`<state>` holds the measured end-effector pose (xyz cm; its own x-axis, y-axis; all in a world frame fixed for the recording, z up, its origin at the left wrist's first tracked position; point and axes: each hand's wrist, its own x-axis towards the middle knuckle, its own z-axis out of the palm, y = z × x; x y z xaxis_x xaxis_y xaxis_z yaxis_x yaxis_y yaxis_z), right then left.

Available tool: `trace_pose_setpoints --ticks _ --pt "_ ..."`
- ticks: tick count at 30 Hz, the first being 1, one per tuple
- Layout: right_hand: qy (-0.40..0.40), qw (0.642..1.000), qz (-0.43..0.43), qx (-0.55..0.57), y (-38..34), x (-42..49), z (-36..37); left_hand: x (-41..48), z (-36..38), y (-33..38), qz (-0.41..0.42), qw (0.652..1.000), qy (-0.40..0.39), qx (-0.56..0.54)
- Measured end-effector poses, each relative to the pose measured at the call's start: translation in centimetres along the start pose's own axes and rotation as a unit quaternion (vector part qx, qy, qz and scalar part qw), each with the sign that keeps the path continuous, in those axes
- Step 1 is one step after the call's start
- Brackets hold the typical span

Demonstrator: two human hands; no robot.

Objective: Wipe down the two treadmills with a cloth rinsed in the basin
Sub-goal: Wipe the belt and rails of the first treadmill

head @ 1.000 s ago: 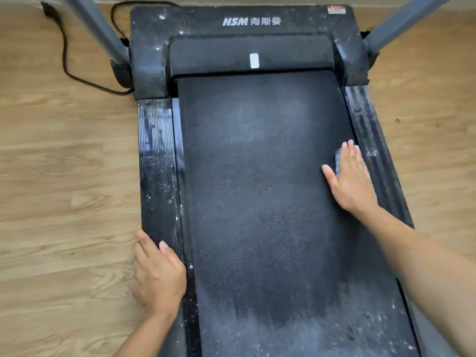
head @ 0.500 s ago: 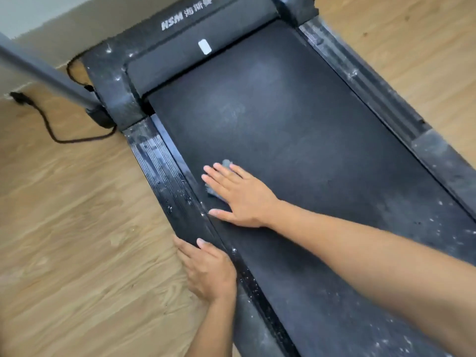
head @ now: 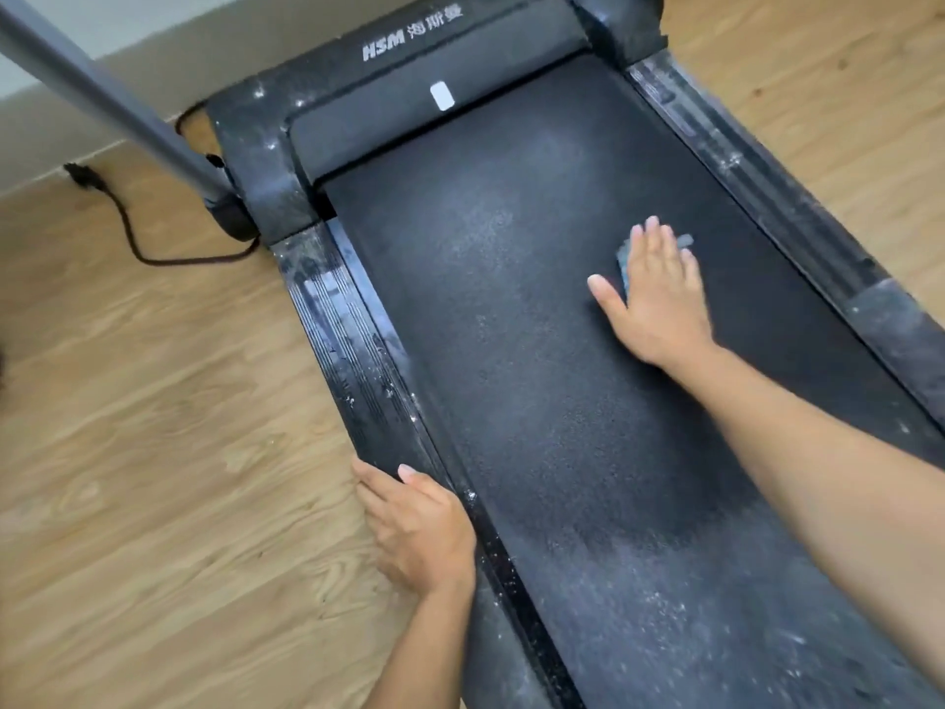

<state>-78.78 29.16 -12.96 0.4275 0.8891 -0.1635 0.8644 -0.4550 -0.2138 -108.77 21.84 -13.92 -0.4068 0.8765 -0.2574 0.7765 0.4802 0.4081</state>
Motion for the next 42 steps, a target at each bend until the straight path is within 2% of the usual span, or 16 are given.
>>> trace_pose_setpoints --ticks 3,5,7,10,12,14,16,19,23,29,31,33,35,37,39,42 --pt "-0.008 0.991 -0.137 0.009 -8.9 -5.6 3.5 0.3 0.0 -0.4 -0.004 1.0 -0.004 -0.004" --pt "-0.036 0.968 -0.25 0.015 -13.8 -10.8 6.0 0.2 -0.2 -0.4 0.001 1.0 0.007 -0.007" --pt "-0.057 0.944 -0.325 -0.001 -14.7 -13.6 7.0 0.1 0.1 -0.8 0.025 0.999 0.032 -0.013" --pt "-0.058 0.919 -0.388 -0.042 -11.3 -10.6 5.7 0.4 0.2 -1.0 -0.001 0.999 0.043 0.011" --pt "-0.036 0.939 -0.333 -0.07 -6.6 -7.1 3.8 0.3 0.2 -1.3 0.019 0.998 0.05 0.016" --pt "-0.008 0.972 -0.229 -0.051 -0.1 -2.5 1.5 0.2 0.5 -1.4 0.027 0.998 0.054 0.026" --pt "-0.025 0.99 -0.133 -0.031 7.0 0.7 -1.6 0.4 0.6 -1.5 0.024 0.997 0.067 0.035" --pt "-0.035 0.993 -0.109 -0.04 13.2 2.5 -4.1 0.2 0.8 -1.4 0.034 0.996 0.079 0.037" --pt "-0.013 0.986 -0.158 -0.053 12.9 2.2 -3.5 0.2 0.7 -1.2 0.033 0.995 0.083 0.034" --pt "0.014 1.0 -0.006 0.019 9.4 0.5 -1.3 0.0 0.4 -1.3 0.036 0.996 0.069 0.037" --pt "-0.002 0.998 -0.04 0.046 4.0 -2.1 -0.3 0.0 0.2 -1.3 0.027 0.997 0.064 0.038" --pt "-0.036 0.985 -0.156 0.061 -2.9 -6.8 2.0 0.5 0.1 -1.8 0.01 0.998 0.055 -0.002" --pt "-0.095 0.951 -0.286 0.065 -9.9 -12.4 4.5 1.5 0.0 -2.9 -0.006 0.996 0.045 -0.081" --pt "-0.131 0.927 -0.345 0.063 -14.1 -16.4 5.9 2.1 -0.3 -4.2 -0.009 0.987 0.029 -0.16" --pt "-0.125 0.925 -0.357 0.037 -13.7 -16.4 6.1 1.9 -0.3 -4.7 -0.005 0.983 0.023 -0.179" --pt "-0.093 0.927 -0.364 0.007 -7.1 -13.0 4.7 1.1 -0.4 -4.9 -0.021 0.989 0.027 -0.142"
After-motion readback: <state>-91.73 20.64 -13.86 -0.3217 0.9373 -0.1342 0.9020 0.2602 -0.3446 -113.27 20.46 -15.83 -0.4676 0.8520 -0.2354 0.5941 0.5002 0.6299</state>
